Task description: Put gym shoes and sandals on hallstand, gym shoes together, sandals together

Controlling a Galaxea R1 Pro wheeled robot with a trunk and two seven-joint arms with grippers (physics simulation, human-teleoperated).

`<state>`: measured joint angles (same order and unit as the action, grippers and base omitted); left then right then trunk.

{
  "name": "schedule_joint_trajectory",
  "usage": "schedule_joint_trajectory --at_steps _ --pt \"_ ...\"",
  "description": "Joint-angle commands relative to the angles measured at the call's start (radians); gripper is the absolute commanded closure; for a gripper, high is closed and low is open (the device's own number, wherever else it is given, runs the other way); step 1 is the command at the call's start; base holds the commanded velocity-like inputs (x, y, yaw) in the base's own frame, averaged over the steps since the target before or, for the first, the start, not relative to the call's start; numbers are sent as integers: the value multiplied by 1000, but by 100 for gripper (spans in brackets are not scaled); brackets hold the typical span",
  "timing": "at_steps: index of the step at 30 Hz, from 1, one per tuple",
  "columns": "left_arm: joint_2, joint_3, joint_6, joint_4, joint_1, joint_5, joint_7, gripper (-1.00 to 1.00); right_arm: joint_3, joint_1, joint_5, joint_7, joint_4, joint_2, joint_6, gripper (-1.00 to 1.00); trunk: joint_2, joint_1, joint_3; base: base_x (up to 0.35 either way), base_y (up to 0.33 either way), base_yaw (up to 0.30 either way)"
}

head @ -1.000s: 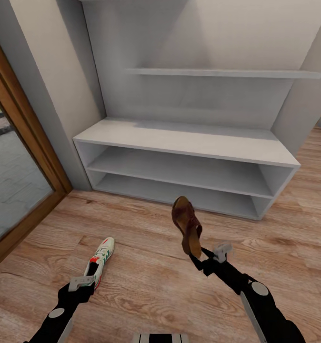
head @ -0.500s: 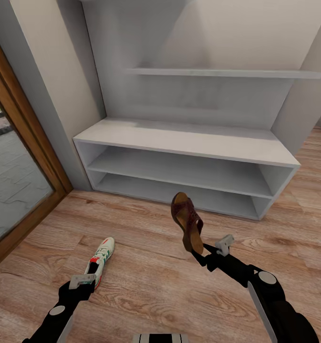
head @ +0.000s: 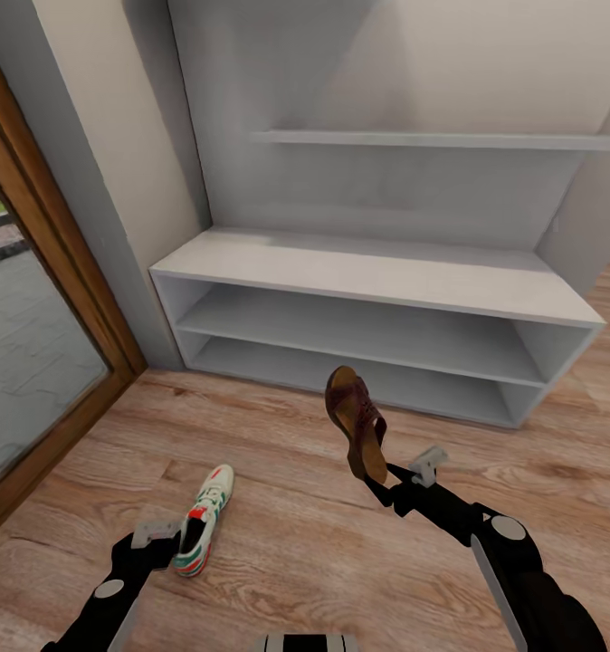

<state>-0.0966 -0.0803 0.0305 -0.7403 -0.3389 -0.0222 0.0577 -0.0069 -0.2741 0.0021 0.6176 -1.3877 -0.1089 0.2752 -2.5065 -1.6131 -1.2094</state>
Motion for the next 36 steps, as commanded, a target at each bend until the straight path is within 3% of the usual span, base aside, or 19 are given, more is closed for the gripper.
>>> schedule_joint_trajectory --at_steps 1,27,33,36 --pt "0 1 3 -2 0 -2 4 -100 0 0 -4 4 -1 0 10 100 0 0 -1 53 60 -164" --pt "1 4 4 -2 0 -2 3 -100 0 0 -4 3 -2 0 9 100 0 0 -1 6 7 -143" --pt "0 5 -28 -2 1 -5 1 -100 -1 0 -4 4 -3 0 9 100 -2 -3 -26 0 0 -11" --pt "1 4 -60 -1 0 -45 1 -100 -1 0 -4 4 -3 0 8 100 -2 -4 -41 0 0 0"
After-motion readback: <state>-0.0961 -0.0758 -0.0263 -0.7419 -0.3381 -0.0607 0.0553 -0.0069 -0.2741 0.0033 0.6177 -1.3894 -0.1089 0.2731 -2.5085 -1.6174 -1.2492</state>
